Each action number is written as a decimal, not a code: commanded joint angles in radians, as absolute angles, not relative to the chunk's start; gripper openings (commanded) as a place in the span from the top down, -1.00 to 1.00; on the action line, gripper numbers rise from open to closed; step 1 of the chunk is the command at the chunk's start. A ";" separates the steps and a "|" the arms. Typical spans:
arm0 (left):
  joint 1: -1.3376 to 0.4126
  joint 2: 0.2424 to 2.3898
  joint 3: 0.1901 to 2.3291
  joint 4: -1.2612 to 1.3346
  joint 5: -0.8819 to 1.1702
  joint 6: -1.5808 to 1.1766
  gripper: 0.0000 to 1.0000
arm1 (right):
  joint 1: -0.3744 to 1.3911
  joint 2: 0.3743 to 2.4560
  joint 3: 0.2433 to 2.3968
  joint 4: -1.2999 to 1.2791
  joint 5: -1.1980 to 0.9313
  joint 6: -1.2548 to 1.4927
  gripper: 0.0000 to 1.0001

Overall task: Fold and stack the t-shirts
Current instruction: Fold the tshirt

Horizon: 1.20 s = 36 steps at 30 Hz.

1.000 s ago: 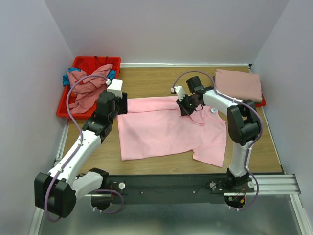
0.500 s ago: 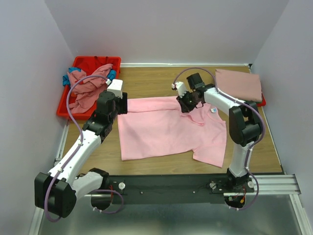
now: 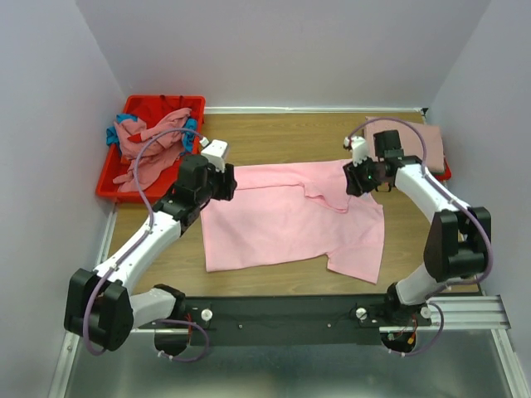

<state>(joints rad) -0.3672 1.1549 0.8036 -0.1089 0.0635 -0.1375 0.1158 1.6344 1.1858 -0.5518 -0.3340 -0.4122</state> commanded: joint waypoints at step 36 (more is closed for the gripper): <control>-0.944 1.262 0.735 -0.554 -0.086 -0.812 0.05 | 0.115 1.345 0.871 -0.545 -0.344 -0.405 -0.17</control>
